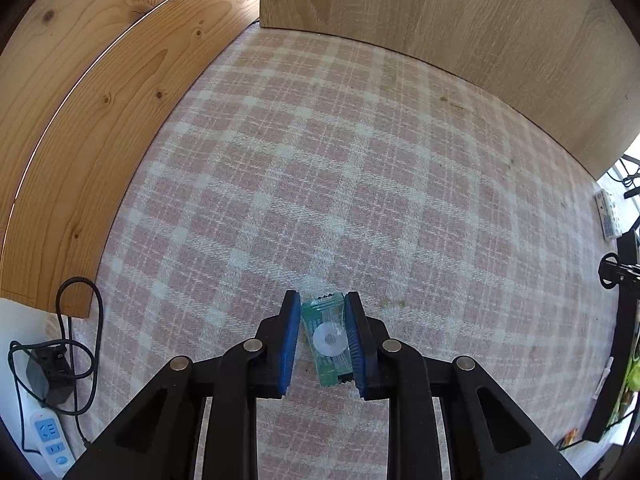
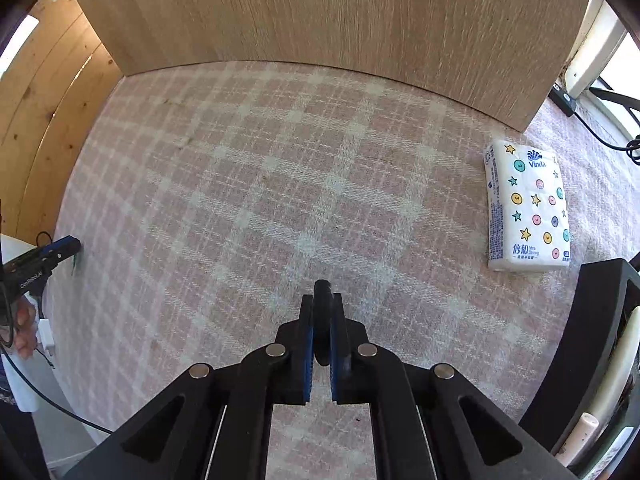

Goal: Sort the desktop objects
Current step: 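Grasp the black hair tie with the right tool while the left tool grasps the green packet, then carry the hair tie and green packet into the bin and open both tools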

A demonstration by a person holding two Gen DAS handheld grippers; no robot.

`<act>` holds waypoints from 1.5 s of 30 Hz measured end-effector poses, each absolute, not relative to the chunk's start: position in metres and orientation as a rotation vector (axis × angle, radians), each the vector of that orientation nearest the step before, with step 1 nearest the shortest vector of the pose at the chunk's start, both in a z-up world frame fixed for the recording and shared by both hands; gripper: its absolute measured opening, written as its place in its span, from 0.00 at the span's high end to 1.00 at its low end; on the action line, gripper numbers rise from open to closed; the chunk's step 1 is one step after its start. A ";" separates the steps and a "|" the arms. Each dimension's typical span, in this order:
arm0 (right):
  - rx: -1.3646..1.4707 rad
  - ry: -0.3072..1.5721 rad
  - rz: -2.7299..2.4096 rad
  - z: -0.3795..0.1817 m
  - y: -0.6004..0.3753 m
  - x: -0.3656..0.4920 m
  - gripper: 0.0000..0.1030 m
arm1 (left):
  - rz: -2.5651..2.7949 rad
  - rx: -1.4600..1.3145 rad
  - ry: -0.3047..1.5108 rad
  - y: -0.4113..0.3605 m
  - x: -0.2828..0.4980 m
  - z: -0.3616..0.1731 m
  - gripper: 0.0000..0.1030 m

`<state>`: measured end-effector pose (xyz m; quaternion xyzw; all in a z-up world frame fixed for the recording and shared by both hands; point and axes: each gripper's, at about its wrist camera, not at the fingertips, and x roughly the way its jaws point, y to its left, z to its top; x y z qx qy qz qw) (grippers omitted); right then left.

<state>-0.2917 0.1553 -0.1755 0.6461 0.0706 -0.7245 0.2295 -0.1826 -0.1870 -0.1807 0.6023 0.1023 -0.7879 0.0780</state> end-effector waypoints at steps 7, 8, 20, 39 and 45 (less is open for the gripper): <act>1.679 0.130 -2.008 -0.132 0.187 -0.247 0.95 | -2.513 1.791 0.204 -0.138 -0.175 -0.130 0.76; 1.665 0.120 -2.014 -0.122 0.192 -0.247 0.95 | -2.541 1.792 0.182 -0.146 -0.177 -0.120 0.76; 1.581 0.039 -2.157 -0.062 0.299 -0.196 0.95 | -2.881 1.813 0.013 0.061 -0.179 -0.056 0.76; 1.612 -0.090 -2.349 -0.039 0.477 -0.163 0.91 | -3.141 1.960 -0.204 0.350 -0.157 -0.040 0.74; 1.593 -0.120 -2.407 -0.036 0.498 -0.161 0.57 | -3.139 1.876 -0.208 0.359 -0.146 -0.040 0.58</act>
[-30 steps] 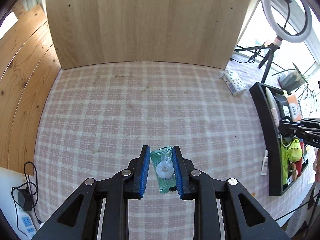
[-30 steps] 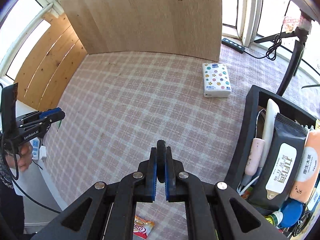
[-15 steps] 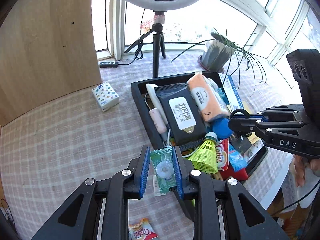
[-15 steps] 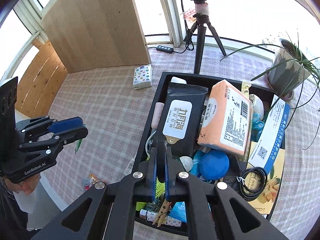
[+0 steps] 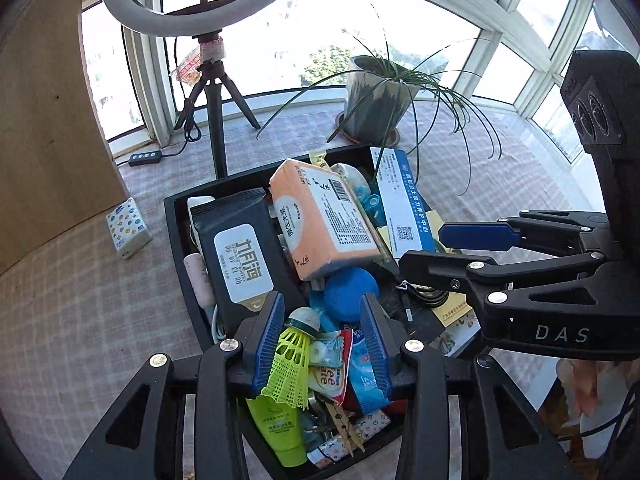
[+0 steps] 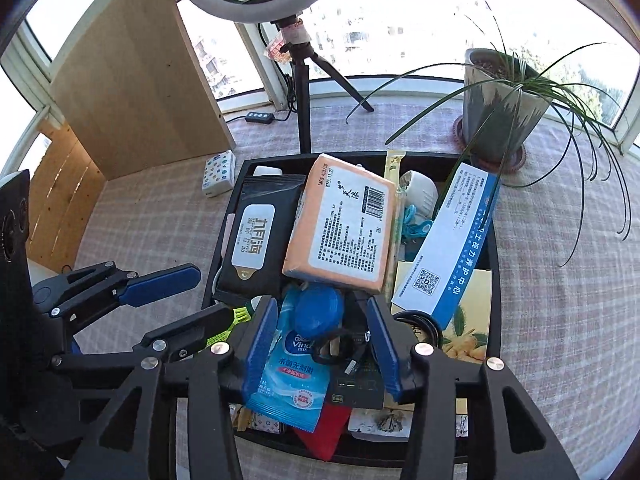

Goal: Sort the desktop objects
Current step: 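Carry the hair tie and green packet into the bin and open both tools, then withdraw both tools from the bin back over the table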

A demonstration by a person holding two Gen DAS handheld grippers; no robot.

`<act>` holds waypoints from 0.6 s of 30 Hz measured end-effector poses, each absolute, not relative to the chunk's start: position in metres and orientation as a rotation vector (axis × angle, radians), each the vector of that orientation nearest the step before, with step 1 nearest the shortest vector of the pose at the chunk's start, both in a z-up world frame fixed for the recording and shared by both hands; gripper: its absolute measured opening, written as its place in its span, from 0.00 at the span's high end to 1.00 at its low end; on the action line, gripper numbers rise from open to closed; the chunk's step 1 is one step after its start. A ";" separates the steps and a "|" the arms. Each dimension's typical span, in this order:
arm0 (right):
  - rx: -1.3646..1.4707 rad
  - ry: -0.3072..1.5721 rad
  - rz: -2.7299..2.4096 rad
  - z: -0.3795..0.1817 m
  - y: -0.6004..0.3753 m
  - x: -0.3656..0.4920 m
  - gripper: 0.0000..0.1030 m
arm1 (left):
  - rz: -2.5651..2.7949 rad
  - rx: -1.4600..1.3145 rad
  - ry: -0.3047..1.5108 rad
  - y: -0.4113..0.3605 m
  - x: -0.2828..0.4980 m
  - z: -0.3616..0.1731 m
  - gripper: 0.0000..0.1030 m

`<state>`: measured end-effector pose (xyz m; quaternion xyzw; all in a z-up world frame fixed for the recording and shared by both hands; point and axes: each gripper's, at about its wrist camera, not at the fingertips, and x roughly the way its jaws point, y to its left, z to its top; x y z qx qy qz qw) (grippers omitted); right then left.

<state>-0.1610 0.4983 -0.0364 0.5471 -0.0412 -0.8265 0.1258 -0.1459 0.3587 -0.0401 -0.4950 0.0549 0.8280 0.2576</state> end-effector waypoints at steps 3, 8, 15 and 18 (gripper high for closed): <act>1.587 -0.153 -2.400 -0.035 0.503 -0.156 0.56 | 2.264 -1.358 0.160 0.346 -0.143 -0.041 0.58; 1.552 -0.189 -2.392 -0.023 0.504 -0.149 0.56 | 2.363 -1.335 0.222 0.285 -0.139 -0.016 0.58; 1.452 -0.110 -2.310 -0.007 0.462 -0.127 0.56 | 2.564 -1.419 0.166 0.163 -0.111 -0.003 0.58; 1.428 -0.057 -2.261 -0.011 0.433 -0.116 0.56 | 2.642 -1.455 0.125 0.124 -0.084 -0.006 0.58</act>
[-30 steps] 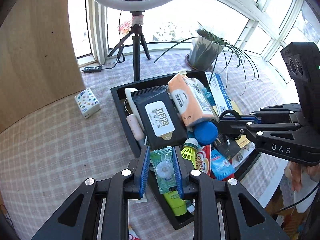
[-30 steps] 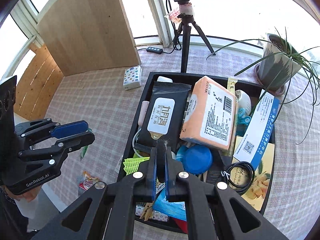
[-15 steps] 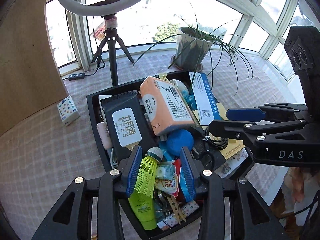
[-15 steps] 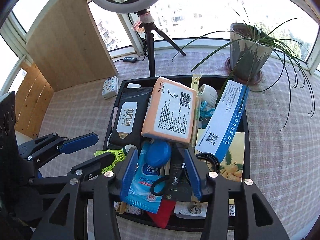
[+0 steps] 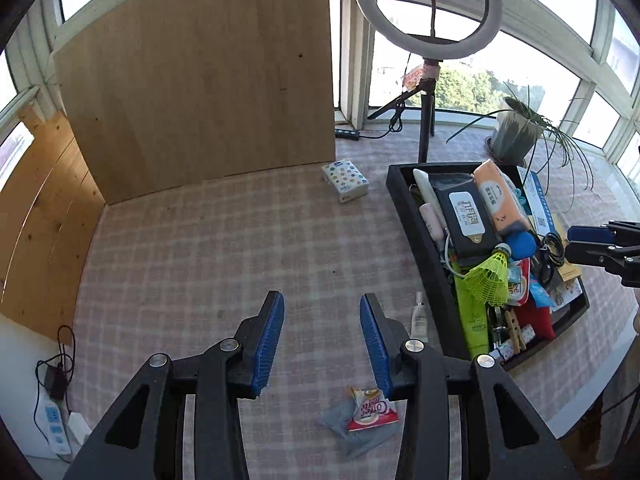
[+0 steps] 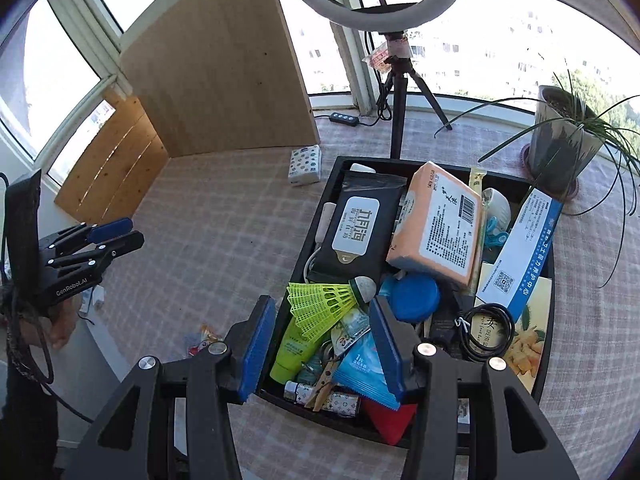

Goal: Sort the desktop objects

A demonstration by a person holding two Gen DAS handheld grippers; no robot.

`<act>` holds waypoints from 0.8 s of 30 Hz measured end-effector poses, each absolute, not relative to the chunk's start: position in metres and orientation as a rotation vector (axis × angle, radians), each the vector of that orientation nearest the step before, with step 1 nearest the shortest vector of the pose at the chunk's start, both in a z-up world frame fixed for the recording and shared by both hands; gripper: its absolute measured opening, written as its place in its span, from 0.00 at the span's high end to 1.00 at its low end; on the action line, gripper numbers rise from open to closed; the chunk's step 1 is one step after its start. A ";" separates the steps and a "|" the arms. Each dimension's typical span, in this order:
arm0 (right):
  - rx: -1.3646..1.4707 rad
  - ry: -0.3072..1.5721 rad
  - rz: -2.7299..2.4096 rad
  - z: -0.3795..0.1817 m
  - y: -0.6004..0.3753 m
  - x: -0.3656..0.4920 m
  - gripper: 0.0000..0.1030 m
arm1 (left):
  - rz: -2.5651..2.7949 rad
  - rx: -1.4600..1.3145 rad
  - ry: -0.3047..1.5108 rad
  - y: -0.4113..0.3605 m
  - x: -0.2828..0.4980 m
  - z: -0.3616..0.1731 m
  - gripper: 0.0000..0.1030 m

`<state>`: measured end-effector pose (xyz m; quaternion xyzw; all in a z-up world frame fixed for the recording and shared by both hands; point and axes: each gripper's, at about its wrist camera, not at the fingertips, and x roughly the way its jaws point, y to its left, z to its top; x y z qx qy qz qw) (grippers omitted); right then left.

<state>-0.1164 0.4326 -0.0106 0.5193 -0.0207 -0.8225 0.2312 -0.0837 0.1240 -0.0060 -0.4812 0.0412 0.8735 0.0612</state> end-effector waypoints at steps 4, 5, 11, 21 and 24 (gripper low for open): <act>1.400 0.024 -2.206 -0.016 0.389 -0.102 0.56 | 2.704 -1.487 0.081 0.091 -0.045 -0.013 0.58; 1.393 0.038 -2.189 -0.018 0.378 -0.098 0.56 | 2.721 -1.489 0.075 0.084 -0.035 -0.014 0.58; 1.345 0.151 -2.145 -0.020 0.321 -0.071 0.56 | 2.779 -1.474 0.035 0.055 0.012 -0.017 0.58; 1.335 0.203 -2.135 -0.025 0.267 -0.023 0.54 | 2.788 -1.466 0.003 0.022 0.058 -0.018 0.55; 1.364 0.164 -2.129 -0.032 0.263 -0.013 0.54 | 2.776 -1.473 0.004 0.016 0.065 -0.021 0.54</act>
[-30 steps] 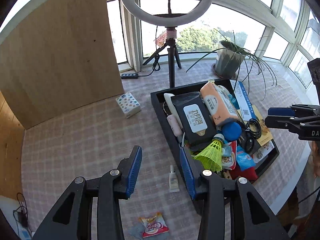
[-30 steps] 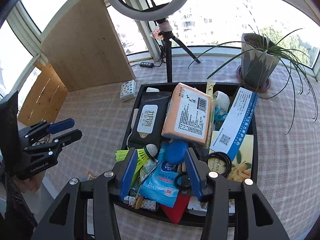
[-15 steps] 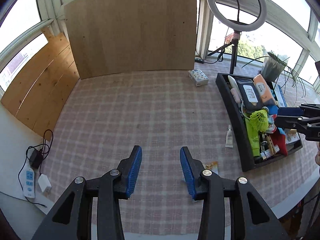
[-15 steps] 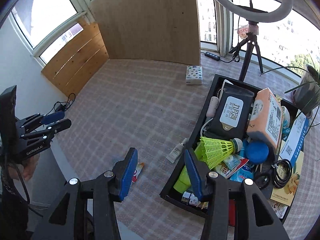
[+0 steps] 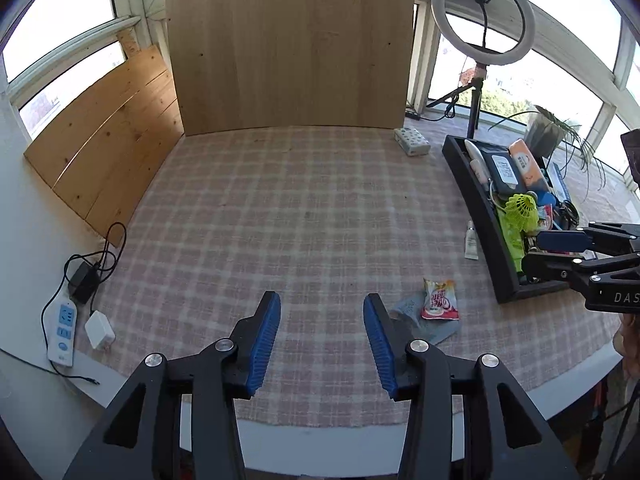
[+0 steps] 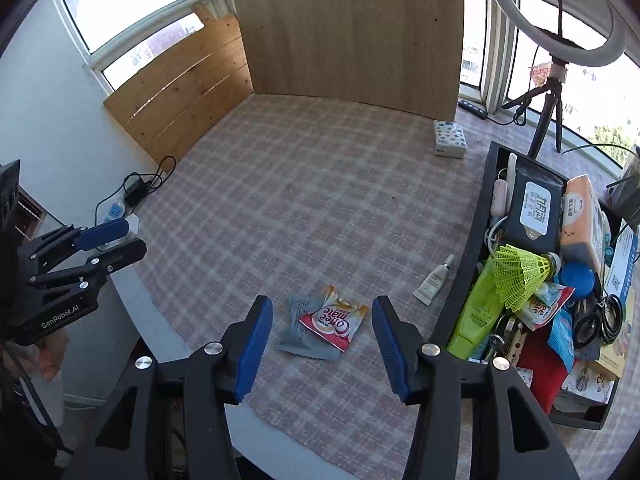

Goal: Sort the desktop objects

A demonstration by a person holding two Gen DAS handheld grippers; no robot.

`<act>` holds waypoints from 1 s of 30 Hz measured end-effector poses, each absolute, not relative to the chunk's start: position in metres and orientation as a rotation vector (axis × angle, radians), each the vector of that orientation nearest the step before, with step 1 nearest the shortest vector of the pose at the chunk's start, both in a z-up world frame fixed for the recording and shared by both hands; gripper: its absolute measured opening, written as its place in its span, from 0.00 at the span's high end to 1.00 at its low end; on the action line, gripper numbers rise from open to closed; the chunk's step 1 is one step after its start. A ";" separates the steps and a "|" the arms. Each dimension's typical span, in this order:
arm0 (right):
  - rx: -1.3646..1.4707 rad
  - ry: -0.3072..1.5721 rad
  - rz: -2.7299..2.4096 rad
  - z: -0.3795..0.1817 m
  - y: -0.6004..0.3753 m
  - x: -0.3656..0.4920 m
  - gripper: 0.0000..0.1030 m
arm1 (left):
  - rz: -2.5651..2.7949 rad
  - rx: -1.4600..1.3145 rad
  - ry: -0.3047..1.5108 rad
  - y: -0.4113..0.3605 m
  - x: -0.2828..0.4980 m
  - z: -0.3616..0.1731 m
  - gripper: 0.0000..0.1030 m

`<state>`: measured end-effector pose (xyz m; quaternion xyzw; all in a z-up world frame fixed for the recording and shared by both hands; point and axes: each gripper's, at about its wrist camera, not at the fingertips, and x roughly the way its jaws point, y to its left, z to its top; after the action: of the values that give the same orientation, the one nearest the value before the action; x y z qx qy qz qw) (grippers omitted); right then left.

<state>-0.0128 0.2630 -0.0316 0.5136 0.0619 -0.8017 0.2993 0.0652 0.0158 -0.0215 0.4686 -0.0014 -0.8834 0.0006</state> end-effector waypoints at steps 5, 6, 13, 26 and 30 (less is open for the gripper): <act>1.389 0.124 -2.179 -0.038 0.267 0.001 0.53 | -2.772 1.494 0.014 0.001 0.072 -0.032 0.48; 1.394 0.104 -2.192 -0.039 0.270 0.003 0.53 | -2.771 1.504 0.015 -0.001 0.074 -0.035 0.46; 1.411 0.038 -2.388 -0.044 0.304 0.023 0.53 | -2.768 1.545 0.015 -0.013 0.077 -0.053 0.42; 1.456 -0.039 -2.402 -0.057 0.298 0.046 0.53 | -2.809 1.618 -0.029 -0.003 0.074 -0.064 0.40; 1.460 -0.036 -2.398 -0.059 0.291 0.049 0.53 | -2.811 1.607 -0.025 -0.007 0.074 -0.063 0.40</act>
<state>0.0489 0.2908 -0.0592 0.5128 -0.0128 -0.8422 0.1659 0.0742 -0.0074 -0.0629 0.4958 -0.0078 -0.8671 -0.0483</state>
